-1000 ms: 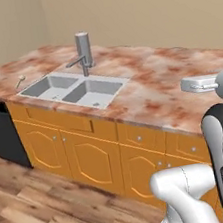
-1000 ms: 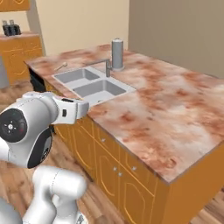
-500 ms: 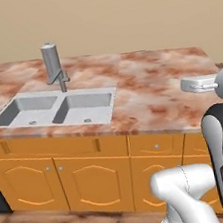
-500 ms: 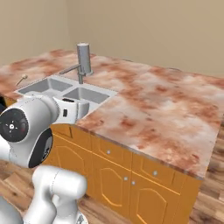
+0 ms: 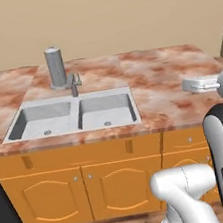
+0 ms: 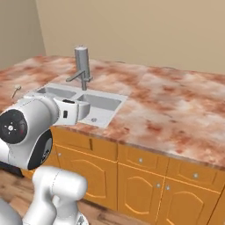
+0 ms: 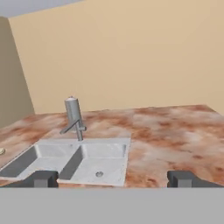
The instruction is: Grab the spray bottle from the cabinet, then place it next to the cutting board for sanitizing. Then grab the dish brush from the countertop next to the sink and place it next to the cutting board.
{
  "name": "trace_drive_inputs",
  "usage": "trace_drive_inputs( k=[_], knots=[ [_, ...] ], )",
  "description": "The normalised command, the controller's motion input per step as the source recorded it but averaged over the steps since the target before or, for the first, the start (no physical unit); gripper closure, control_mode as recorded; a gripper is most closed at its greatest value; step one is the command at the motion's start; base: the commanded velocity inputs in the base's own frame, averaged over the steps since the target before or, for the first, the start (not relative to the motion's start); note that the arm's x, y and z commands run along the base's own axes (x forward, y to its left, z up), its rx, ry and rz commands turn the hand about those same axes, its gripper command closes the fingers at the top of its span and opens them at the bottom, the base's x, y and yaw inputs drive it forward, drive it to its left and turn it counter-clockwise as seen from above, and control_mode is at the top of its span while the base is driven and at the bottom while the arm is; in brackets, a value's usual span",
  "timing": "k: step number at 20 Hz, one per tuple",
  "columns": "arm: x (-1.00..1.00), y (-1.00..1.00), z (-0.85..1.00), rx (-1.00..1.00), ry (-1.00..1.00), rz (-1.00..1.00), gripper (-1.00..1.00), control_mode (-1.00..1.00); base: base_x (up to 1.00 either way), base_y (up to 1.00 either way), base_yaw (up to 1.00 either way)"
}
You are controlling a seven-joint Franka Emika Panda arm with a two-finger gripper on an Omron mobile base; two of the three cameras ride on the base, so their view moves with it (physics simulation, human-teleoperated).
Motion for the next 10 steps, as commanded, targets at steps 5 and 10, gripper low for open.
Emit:
trace_drive_inputs(
  k=[5, 10],
  knots=[
    [0.00, 0.00, 0.00, 0.00, 0.00, 0.00, -1.00, 1.00, 0.00, 1.00, -0.26],
    [0.00, 0.00, 0.00, 0.00, 0.00, 0.00, -1.00, 1.00, -0.06, 1.00, -0.16]
  ],
)
